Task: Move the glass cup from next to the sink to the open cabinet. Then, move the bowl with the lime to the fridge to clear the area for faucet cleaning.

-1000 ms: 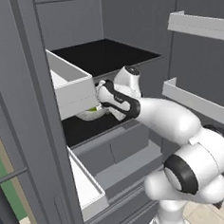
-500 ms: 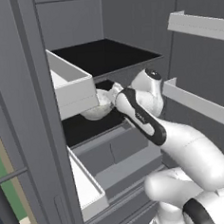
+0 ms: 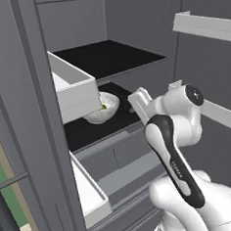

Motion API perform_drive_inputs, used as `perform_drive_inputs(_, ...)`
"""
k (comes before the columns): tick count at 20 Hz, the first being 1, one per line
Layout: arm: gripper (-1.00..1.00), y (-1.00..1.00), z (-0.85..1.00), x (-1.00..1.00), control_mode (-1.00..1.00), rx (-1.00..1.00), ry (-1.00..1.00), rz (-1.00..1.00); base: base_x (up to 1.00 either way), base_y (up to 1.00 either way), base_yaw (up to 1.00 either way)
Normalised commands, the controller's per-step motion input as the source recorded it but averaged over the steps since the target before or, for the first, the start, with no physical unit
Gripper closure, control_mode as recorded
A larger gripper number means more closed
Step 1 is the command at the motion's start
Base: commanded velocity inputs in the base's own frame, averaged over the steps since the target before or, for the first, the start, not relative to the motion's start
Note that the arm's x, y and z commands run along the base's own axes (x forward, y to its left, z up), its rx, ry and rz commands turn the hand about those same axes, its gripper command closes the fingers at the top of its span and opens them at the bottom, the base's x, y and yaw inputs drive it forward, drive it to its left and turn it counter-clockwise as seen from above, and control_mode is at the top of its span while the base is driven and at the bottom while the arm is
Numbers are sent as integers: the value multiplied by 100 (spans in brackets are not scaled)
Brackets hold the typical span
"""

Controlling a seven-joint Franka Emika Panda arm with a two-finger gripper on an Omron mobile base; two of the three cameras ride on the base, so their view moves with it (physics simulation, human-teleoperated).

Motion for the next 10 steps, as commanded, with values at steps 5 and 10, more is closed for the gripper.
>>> perform_drive_inputs(5,-100,-43,-97,-100,-100,-9,-3,0,0,0,0)
perform_drive_inputs(10,-100,-61,-98,-100,-100,-5,-9,0,0,0,0)
